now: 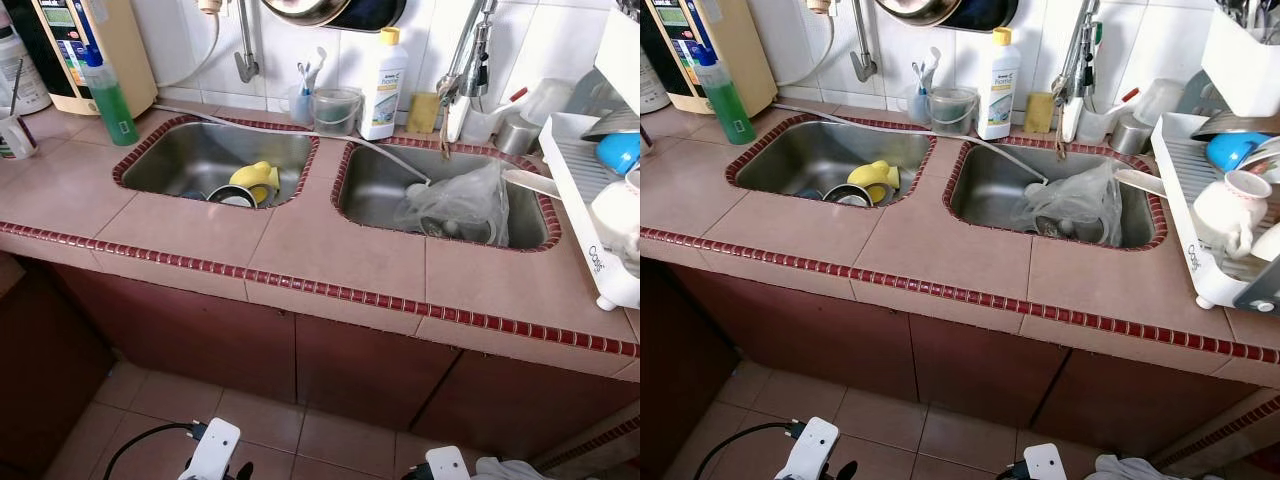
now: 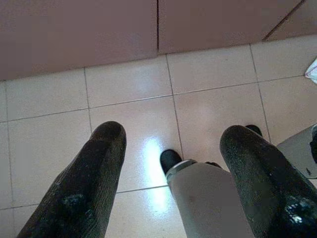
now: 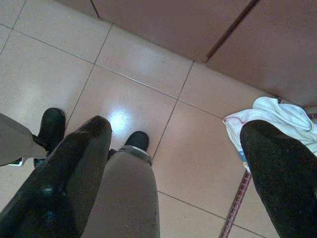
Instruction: Kitchen organization
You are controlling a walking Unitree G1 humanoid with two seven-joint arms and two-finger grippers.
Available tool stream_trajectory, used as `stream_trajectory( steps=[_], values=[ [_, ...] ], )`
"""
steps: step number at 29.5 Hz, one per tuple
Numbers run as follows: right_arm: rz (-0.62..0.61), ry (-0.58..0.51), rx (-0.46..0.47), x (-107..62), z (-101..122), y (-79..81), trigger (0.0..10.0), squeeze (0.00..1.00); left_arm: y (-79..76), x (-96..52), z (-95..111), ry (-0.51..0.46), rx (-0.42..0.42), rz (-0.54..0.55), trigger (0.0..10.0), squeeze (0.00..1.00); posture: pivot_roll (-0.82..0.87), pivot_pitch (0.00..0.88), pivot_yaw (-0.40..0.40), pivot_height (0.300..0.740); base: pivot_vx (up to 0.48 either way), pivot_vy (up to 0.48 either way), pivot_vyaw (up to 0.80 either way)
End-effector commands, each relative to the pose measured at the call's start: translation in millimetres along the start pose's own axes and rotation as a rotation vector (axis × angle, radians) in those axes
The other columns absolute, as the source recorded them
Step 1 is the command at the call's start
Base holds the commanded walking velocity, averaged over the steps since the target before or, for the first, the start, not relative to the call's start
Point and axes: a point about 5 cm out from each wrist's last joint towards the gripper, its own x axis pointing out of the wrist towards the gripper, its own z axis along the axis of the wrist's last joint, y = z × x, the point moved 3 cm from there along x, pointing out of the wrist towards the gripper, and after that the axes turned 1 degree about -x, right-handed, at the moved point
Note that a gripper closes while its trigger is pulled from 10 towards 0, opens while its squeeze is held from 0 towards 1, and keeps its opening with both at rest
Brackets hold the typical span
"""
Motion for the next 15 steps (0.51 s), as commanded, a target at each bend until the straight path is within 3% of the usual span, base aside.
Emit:
stream_trajectory(
  steps=[1,7,15],
  values=[
    [-0.008,-0.005,0.008,-0.4,-0.2,-1.2,10.0,0.0,2.2,-1.0,-2.7,0.011,-0.013,0.007,10.0,0.0,0.09,0.0,-0.016,0.74,0.0,0.48,0.0],
    [-0.007,-0.003,0.008,-0.7,-1.0,-1.1,10.0,0.0,2.2,-0.9,-1.8,0.006,-0.011,0.006,10.0,0.0,0.09,0.0,-0.017,0.74,0.0,0.472,0.0],
    [-0.007,0.0,0.007,-1.1,-2.3,-1.6,10.0,0.0,1.7,-0.7,-1.0,0.002,-0.005,0.002,10.0,0.0,0.09,0.0,-0.018,0.74,0.0,0.0,0.0]
  ],
)
